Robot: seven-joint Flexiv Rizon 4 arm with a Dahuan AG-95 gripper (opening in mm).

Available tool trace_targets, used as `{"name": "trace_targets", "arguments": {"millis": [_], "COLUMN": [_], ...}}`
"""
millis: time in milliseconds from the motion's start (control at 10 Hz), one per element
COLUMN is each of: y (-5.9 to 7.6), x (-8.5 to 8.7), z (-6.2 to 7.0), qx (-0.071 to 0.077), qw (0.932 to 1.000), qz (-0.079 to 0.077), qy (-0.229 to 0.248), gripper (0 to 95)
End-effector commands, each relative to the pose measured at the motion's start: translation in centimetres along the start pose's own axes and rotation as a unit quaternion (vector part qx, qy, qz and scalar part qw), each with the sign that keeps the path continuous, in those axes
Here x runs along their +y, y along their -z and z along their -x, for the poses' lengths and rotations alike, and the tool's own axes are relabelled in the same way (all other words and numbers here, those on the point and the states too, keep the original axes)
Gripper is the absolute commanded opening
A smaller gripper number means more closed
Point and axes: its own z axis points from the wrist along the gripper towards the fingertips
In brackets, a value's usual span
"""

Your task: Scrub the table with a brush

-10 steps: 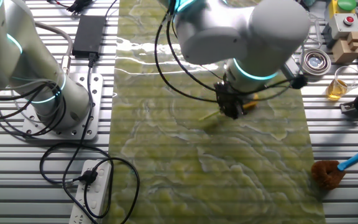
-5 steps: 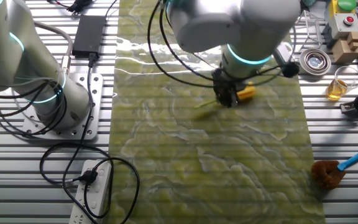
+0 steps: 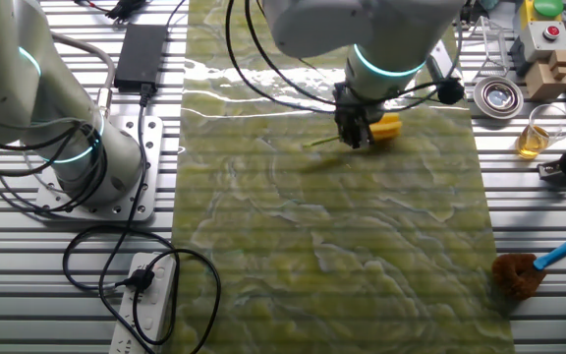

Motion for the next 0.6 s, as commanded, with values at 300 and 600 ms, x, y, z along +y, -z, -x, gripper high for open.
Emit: {"name": "trace_targets", "arguments": {"millis": [300, 600], "y": [-0.1, -0.2], "x": [-0.7, -4.7], "z": [0.0, 0.3], "qx": [0.001, 0.004], "qw": [0.9996, 0.9922], "qz": [-0.006, -0.012], "qy": [0.029, 0.124], "gripper": [0.0, 0.0]}}
